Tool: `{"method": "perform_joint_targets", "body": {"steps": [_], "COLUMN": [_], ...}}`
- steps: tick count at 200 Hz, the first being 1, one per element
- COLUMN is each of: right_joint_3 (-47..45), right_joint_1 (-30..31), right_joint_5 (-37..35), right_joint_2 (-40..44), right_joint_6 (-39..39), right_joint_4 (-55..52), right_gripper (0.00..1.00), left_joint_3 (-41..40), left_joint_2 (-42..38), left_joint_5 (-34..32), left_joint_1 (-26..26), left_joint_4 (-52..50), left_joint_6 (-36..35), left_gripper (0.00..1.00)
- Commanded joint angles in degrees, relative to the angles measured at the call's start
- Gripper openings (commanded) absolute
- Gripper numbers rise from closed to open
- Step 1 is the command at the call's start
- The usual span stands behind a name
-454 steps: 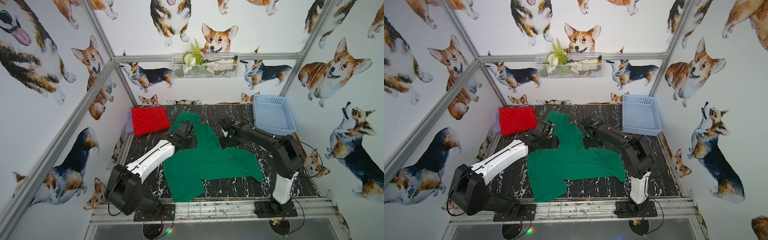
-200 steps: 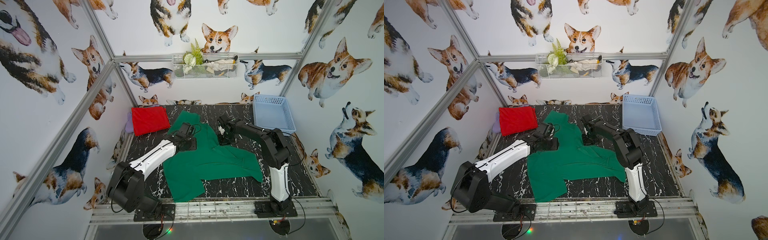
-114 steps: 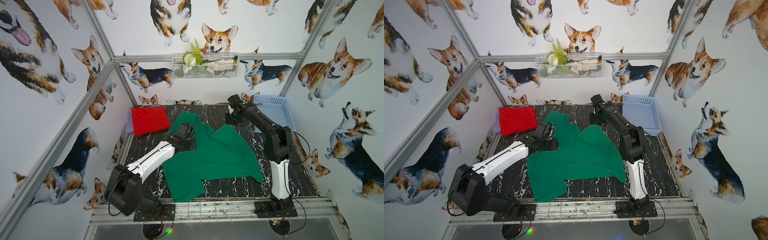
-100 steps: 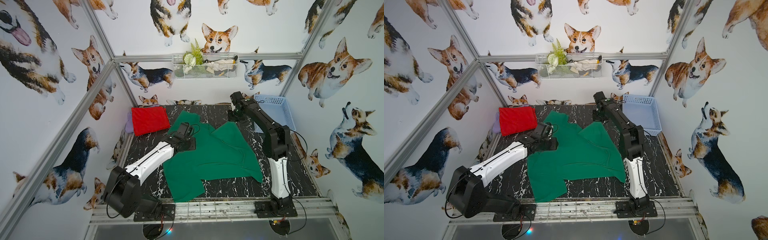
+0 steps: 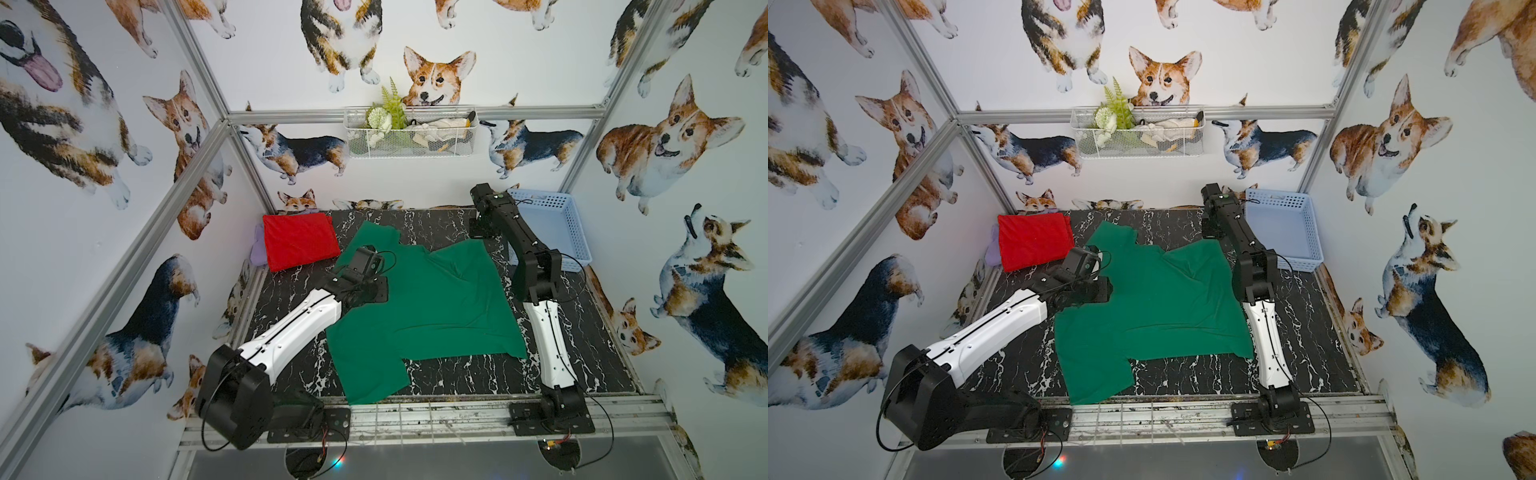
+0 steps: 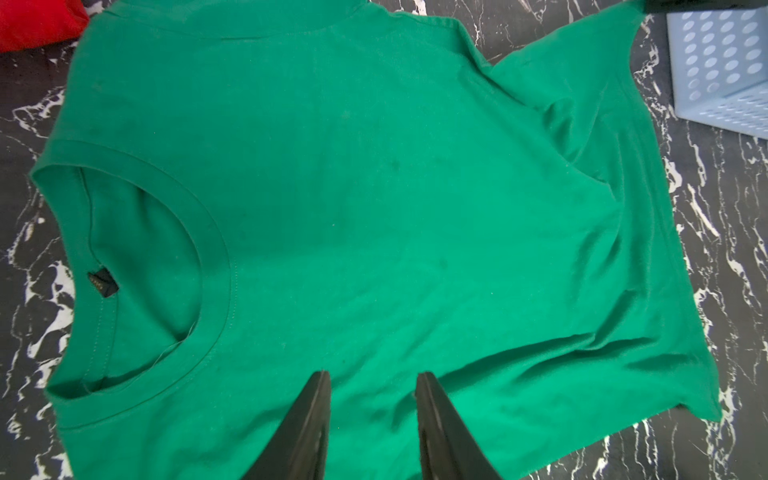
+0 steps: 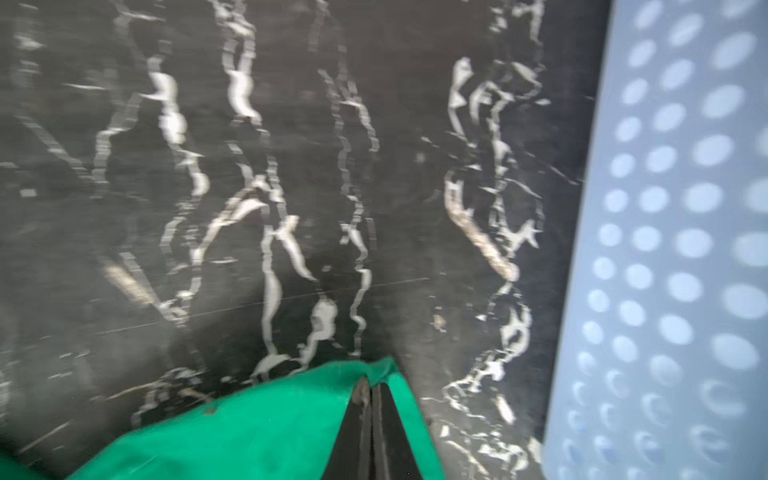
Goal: Fold and stack t-shirts
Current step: Flatten out the T-shirt at the center of the board.
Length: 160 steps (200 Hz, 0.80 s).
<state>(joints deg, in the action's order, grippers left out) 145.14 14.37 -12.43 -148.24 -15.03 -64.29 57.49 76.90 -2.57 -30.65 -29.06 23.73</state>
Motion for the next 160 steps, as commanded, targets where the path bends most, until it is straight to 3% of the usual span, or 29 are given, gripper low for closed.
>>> {"method": "perform_joint_targets", "body": {"steps": [1, 38, 55, 65, 86, 103, 123, 160], "right_joint_3": [-1.82, -3.04, -2.93, -2.85, -3.46, -6.77, -17.89, -49.35], "right_joint_1": [-0.89, -1.54, -1.54, -1.54, -1.54, -1.45, -0.55, 3.36], "right_joint_5": [-4.76, -5.12, -5.95, -6.07, -7.34, -6.67, -3.70, 6.04], "right_joint_2": [0.99, 1.39, 1.30, 1.29, 2.33, 5.76, 13.85, 33.64], "right_joint_6": [-2.08, -2.13, -2.04, -1.82, -2.24, -3.03, -3.51, -8.33], "right_joint_4": [-0.31, 0.47, 0.90, 1.01, 0.41, 0.37, 4.20, 15.95], "right_gripper": [0.08, 0.08, 0.14, 0.23, 0.56, 0.62, 0.62, 0.60], "left_joint_3": [-0.54, -0.37, -0.37, -0.37, -0.62, -1.27, -2.22, -4.54], "left_joint_2": [-1.01, -1.77, -2.02, -2.11, -2.54, -3.35, -4.17, -3.54], "left_joint_5": [-0.38, -0.62, -0.68, -0.60, -0.80, -0.73, -0.39, 0.03], "left_joint_1": [0.01, -0.01, 0.05, 0.01, 0.01, 0.00, 0.04, -0.10], "left_joint_4": [-0.29, -0.82, -1.03, -1.17, -1.29, -0.56, 0.56, 2.40], "left_joint_6": [-0.71, -0.79, -0.79, -0.79, -0.70, -0.70, -0.11, 2.29], "left_gripper": [0.40, 0.40, 0.40, 0.40, 0.40, 0.41, 0.43, 0.43]}}
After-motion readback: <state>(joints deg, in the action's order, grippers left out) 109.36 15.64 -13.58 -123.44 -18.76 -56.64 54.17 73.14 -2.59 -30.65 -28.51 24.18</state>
